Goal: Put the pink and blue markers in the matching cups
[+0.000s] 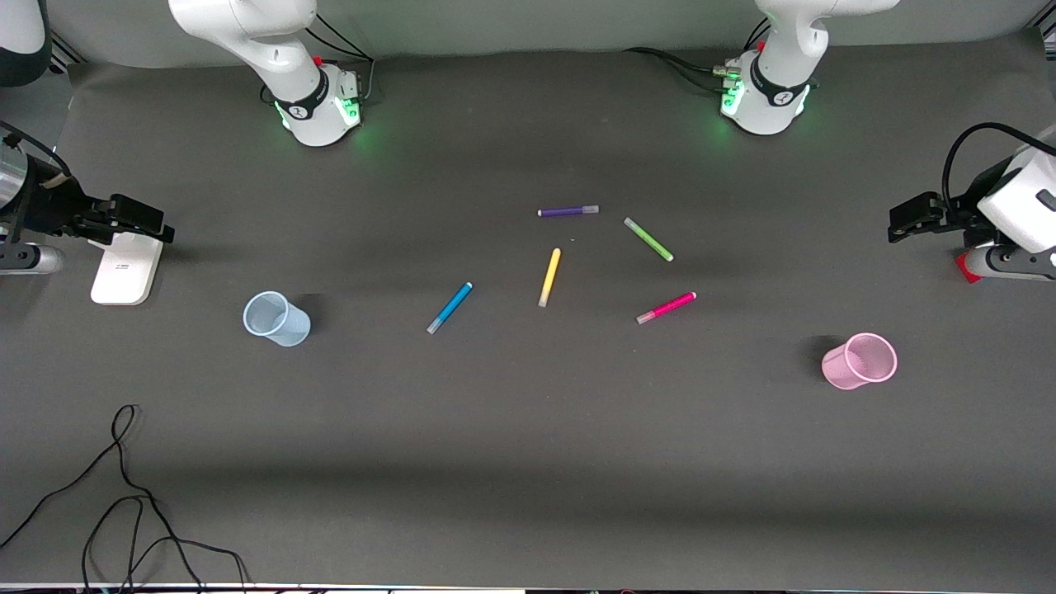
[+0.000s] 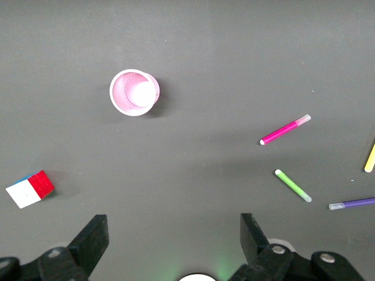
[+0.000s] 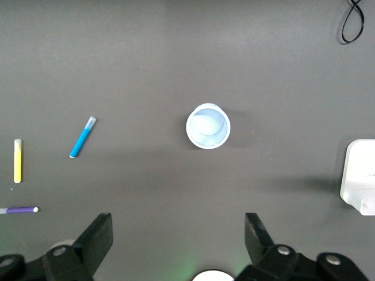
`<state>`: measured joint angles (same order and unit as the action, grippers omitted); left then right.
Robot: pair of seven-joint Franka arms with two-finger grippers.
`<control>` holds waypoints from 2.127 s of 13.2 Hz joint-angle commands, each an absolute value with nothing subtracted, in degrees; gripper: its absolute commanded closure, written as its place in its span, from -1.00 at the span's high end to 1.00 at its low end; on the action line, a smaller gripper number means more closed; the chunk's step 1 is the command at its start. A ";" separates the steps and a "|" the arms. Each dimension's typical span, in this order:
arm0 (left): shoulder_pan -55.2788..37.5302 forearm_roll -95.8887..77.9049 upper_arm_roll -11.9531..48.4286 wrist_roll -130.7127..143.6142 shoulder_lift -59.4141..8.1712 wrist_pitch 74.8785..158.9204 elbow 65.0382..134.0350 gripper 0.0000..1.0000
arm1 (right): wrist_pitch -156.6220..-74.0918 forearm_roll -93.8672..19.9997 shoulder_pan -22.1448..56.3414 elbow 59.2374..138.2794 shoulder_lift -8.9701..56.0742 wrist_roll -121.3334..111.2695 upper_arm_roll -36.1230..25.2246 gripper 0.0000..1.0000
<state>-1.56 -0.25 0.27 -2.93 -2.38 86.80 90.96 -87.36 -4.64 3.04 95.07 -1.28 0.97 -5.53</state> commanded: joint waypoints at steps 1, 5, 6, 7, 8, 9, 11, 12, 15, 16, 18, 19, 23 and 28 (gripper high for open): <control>-2.20 0.44 -0.26 -3.60 -1.76 87.54 91.49 0.99 | -85.70 -4.66 2.99 94.14 -1.67 0.78 -5.80 0.99; -2.20 0.44 -0.26 -3.60 -1.76 87.54 91.49 0.99 | -84.38 -5.27 2.63 93.52 -1.49 -0.70 -5.89 1.00; -2.20 0.44 -0.26 -3.52 -1.76 87.54 91.49 0.99 | -84.29 -5.27 2.64 93.52 -1.58 -0.44 -5.89 1.00; -2.28 0.35 -0.26 -3.52 -1.67 87.45 91.41 0.99 | -84.29 -5.27 2.55 93.43 -1.41 0.52 -5.89 1.00; -2.37 0.35 -0.18 -3.17 -1.67 87.36 91.32 0.99 | -84.29 -5.27 2.55 93.34 -1.32 0.44 -5.89 1.00; -2.55 -0.08 -0.09 -2.64 -1.67 87.19 91.06 0.99 | -84.29 -5.27 2.46 93.34 -1.32 0.44 -5.89 1.00; -3.07 -0.18 0.61 -3.33 -1.58 86.84 90.62 0.99 | -83.76 -5.36 2.72 93.69 -1.06 1.31 -5.80 1.00; -2.99 -0.26 1.40 -3.51 -1.58 86.84 90.62 0.99 | -82.02 -5.45 2.99 93.43 -0.53 3.06 -5.71 1.00; -3.08 -0.44 4.82 -3.69 -1.58 86.75 90.53 0.99 | -79.55 -5.80 7.09 93.34 0.00 8.85 -5.01 1.00; -3.08 -0.44 6.57 -4.47 -1.58 86.66 90.53 0.99 | -79.37 -5.89 8.16 93.51 0.09 11.49 -5.01 1.00; -3.08 -0.53 10.18 -7.98 -1.49 85.87 90.53 0.99 | -79.28 -7.81 11.84 94.57 1.31 16.06 -5.01 1.00; -3.16 -0.70 11.85 -9.91 -1.58 85.87 90.70 0.99 | -79.45 -8.61 13.52 94.31 2.80 18.17 -5.01 1.00; -3.34 -2.72 16.34 -23.69 -2.98 87.10 91.14 0.99 | -82.51 -10.88 20.64 94.04 11.93 29.84 -5.01 1.00; -3.34 -2.64 17.31 -31.27 -3.34 88.33 91.23 0.99 | -88.58 -14.22 25.66 94.48 23.10 45.69 -5.10 1.00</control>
<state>-3.43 -2.03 17.30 -27.99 -3.70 87.48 91.02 -86.68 -12.00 24.98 95.52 19.88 42.03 -4.37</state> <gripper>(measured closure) 0.000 0.000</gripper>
